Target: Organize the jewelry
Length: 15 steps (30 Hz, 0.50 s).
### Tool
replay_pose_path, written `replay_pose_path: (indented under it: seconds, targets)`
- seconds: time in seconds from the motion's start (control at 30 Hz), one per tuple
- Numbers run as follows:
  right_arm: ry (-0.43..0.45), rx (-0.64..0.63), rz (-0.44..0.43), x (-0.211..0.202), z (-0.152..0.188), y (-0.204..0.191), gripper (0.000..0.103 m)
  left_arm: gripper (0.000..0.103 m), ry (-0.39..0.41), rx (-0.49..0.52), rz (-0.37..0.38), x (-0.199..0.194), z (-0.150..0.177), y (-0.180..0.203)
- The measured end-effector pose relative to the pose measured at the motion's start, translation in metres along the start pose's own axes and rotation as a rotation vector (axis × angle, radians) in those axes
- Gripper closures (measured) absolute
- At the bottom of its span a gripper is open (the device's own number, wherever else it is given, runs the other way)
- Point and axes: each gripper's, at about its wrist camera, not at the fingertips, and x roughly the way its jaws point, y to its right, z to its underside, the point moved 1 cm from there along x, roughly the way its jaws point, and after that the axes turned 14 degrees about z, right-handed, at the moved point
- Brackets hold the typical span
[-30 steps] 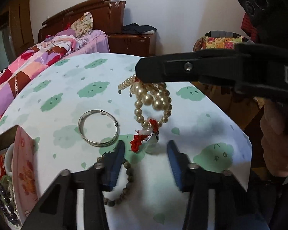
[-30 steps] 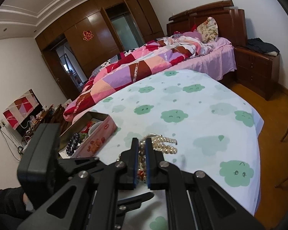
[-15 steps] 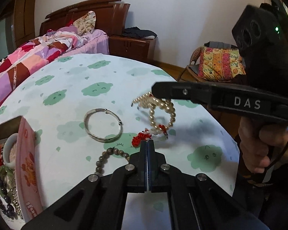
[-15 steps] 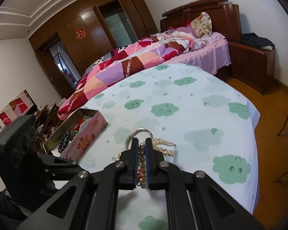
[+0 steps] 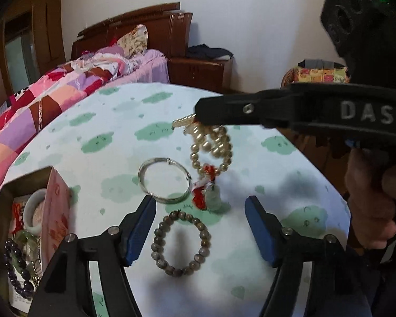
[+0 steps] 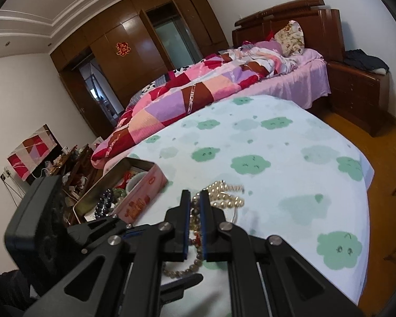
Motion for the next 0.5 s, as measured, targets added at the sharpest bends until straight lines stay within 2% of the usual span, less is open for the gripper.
replay_pose_path:
  seconds: [0.1, 0.23, 0.27, 0.3, 0.37, 0.5]
  targets:
    - [-0.006, 0.0, -0.012, -0.001, -0.001, -0.004, 0.095, 0.033, 0.01, 0.016, -0.025, 0.004, -0.003, -0.001]
    - [-0.004, -0.001, -0.031, -0.004, -0.003, -0.011, 0.095, 0.033, 0.006, 0.019, -0.018, 0.01, -0.007, -0.004]
    - [-0.003, -0.003, -0.032, -0.004, -0.003, -0.012, 0.095, 0.04, 0.008, 0.012, -0.001, 0.009, -0.007, -0.005]
    - [0.0, -0.004, -0.032, -0.005, -0.003, -0.013, 0.095, 0.063, -0.003, -0.002, 0.025, 0.01, -0.006, -0.008]
    - [0.001, 0.004, -0.028, -0.004, -0.002, -0.011, 0.095, 0.09, -0.036, -0.039, 0.045, 0.012, -0.004, -0.013]
    - [0.017, 0.021, 0.005, -0.004, -0.002, -0.005, 0.095, 0.09, -0.044, -0.072, 0.068, 0.004, 0.002, -0.018]
